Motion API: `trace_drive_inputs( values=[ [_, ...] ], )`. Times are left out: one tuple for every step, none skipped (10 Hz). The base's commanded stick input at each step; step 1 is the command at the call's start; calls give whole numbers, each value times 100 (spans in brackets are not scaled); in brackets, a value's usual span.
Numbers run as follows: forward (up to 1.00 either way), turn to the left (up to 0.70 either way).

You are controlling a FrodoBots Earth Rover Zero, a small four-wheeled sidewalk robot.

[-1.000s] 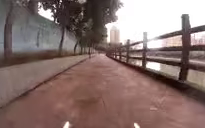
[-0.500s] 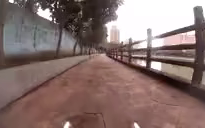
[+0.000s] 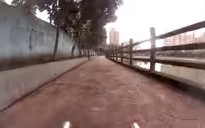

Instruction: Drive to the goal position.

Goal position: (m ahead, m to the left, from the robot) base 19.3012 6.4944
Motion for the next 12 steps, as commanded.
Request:
trace_drive_inputs(
  values=[
    [70,0],
    [70,0],
    [70,0],
    [70,0],
    [70,0],
    [70,0],
    [70,0],
    [70,0],
    [70,0],
    [70,0],
    [70,0],
    [70,0]
  ],
)
